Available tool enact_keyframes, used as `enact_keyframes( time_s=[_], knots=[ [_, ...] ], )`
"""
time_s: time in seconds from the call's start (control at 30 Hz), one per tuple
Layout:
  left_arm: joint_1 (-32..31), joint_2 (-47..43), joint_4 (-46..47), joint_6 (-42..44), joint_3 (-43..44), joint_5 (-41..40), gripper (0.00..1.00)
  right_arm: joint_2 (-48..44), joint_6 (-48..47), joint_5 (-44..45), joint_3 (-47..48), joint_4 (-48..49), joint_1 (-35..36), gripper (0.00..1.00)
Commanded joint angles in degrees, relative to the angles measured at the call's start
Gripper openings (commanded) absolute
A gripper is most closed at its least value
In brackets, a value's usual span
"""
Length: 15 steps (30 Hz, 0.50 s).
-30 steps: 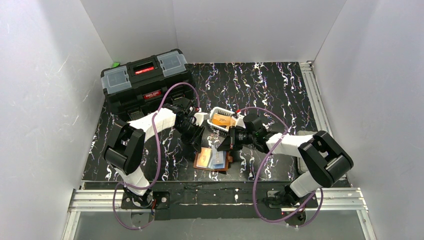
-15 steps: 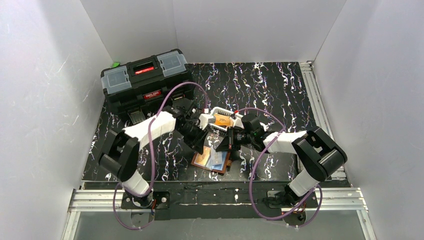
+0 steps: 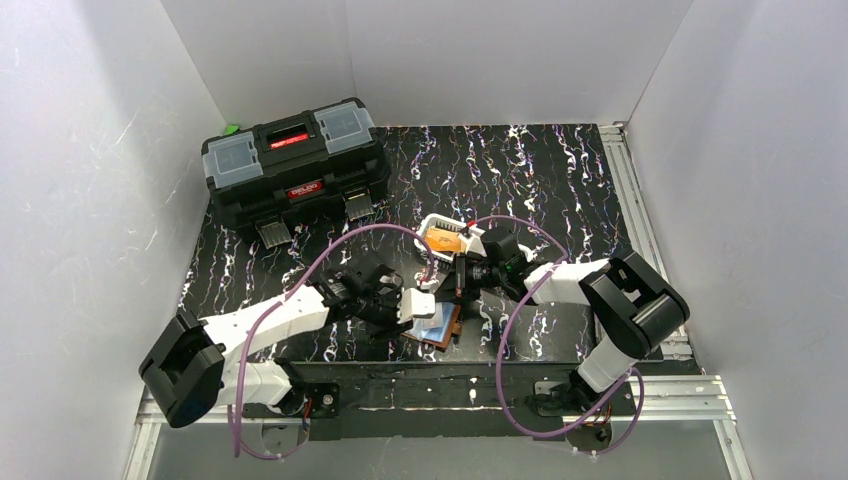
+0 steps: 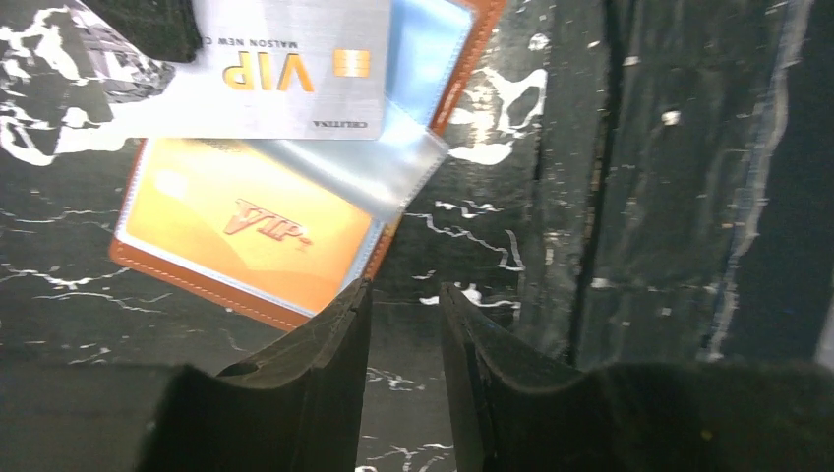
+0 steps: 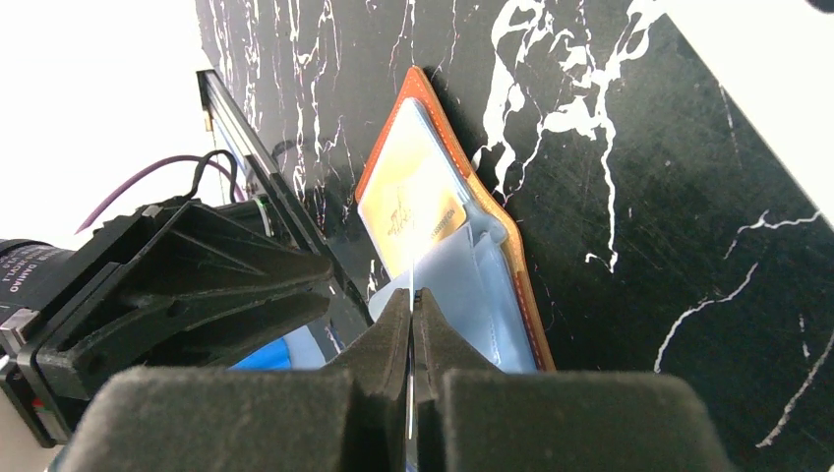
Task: Put the credit cards into the card holder
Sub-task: Insert the credit card into the card holder.
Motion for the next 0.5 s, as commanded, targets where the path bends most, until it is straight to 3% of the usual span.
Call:
enact_keyframes(
  time_s=[0.0,0.27,0.47],
  knots=[
    [-1.12,-1.90,7.29,5.31,-2.27,-6.13,0.31,0.51,0.27,0.19,2.19,1.94,0.41,0.01],
    [-3.95,-0.77,14.54,6.47,-5.92,-5.75,0.34,1.05,0.64,0.21,2.63,1.79,0.41,0.01],
    [-5.29,0.76,13.84,7.04,-5.85,-4.33,0.35,1.47,0.60,-0.03,2.71,1.92,0.41,0.01]
  ],
)
